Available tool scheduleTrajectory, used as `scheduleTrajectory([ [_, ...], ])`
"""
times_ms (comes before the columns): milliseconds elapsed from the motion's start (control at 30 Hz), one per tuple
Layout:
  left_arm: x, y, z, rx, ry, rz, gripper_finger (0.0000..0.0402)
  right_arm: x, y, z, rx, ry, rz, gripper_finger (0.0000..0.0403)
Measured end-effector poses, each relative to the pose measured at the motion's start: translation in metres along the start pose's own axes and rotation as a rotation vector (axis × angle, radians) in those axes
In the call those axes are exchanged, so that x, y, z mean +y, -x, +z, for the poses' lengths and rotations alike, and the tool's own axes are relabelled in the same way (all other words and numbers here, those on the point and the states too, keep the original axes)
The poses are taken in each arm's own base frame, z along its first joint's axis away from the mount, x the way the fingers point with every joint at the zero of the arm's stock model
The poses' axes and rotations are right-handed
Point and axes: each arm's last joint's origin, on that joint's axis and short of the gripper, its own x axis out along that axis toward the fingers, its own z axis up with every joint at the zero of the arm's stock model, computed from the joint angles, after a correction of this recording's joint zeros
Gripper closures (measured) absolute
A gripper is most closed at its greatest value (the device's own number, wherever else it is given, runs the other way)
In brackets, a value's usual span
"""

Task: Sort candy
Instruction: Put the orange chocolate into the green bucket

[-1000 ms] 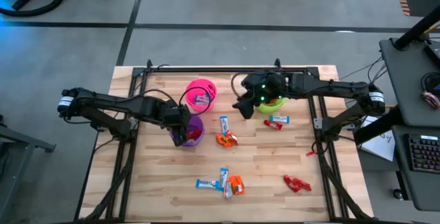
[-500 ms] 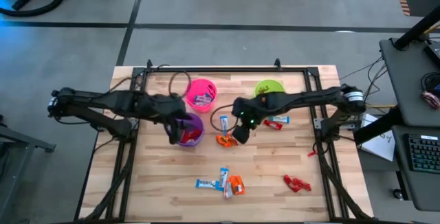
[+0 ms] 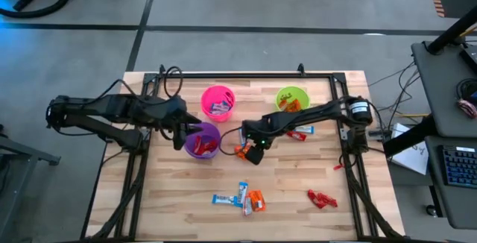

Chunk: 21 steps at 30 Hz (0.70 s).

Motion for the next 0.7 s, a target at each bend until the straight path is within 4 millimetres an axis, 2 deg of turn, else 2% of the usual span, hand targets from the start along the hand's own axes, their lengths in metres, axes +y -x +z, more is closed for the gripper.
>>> scheduleTrajectory([
  [200,-0.001,-0.007,-0.001,0.021,-0.001,0.011,0.0271,-0.001,-0.006,0.002,-0.019,0.003,-0.007,0.0274],
  [400,-0.002,-0.015,-0.002,0.044,-0.009,0.023,0.0271,-0.001,-0.005,0.003,-0.027,0.023,-0.015,0.0378],
  [600,-0.003,-0.019,-0.002,0.056,-0.021,0.029,0.0271,-0.001,-0.005,0.003,-0.032,0.017,-0.016,0.0393],
  [700,-0.003,-0.019,-0.002,0.056,-0.021,0.029,0.0271,0.001,0.004,0.003,-0.053,0.018,-0.005,0.0394],
])
